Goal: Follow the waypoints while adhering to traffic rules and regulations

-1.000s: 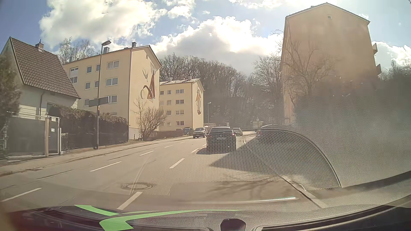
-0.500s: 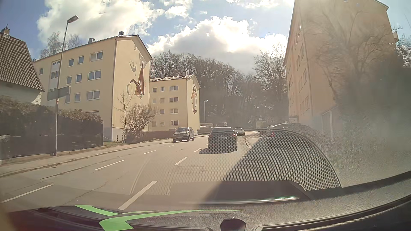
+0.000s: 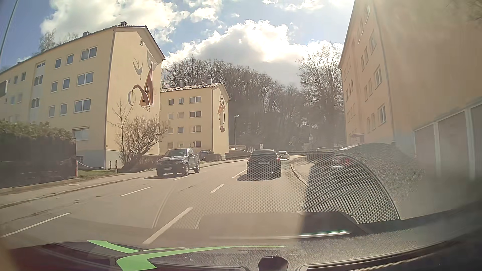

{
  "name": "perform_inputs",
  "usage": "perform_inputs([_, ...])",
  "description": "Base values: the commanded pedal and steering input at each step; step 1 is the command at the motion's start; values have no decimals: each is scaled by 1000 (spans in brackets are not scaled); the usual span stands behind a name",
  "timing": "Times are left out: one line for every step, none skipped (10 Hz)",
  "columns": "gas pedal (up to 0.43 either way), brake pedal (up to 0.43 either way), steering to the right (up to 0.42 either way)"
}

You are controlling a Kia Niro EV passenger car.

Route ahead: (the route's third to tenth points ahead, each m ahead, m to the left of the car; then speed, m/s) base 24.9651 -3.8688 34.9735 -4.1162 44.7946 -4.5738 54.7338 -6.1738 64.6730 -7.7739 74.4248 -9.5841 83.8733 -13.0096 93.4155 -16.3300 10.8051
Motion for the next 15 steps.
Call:
perform_inputs([197,0,11])
perform_inputs([197,0,12])
perform_inputs([197,0,13])
perform_inputs([197,0,16])
perform_inputs([197,0,19])
perform_inputs([209,0,20])
perform_inputs([220,0,22])
perform_inputs([220,0,22])
perform_inputs([220,0,22])
perform_inputs([220,0,21])
perform_inputs([220,0,21])
perform_inputs([220,0,21])
perform_inputs([220,0,22])
perform_inputs([220,0,21])
perform_inputs([220,0,21])
